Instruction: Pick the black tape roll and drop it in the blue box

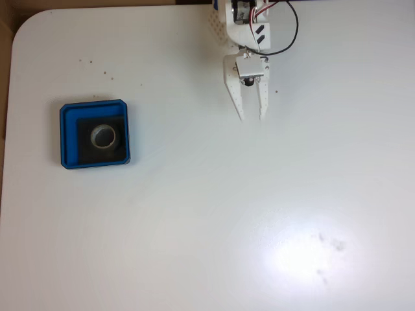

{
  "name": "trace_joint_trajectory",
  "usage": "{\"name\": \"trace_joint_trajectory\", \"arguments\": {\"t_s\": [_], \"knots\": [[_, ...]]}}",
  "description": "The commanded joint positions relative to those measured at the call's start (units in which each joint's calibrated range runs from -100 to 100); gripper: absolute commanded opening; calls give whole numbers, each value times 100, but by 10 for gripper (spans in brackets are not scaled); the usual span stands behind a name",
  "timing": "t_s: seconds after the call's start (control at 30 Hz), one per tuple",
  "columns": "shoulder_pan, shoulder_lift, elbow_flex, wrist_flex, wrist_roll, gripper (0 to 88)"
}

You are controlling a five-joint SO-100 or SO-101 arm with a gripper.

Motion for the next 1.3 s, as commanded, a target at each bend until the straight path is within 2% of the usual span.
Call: {"name": "trace_joint_trajectory", "arguments": {"t_s": [0.0,0.2,0.93,1.17,1.27], "knots": [[-9,-121,17,-128,10,106],[20,-890,529,-70,37,104],[-58,-848,511,-62,63,97],[-48,-848,511,-62,72,19],[-48,-848,511,-62,63,11]]}}
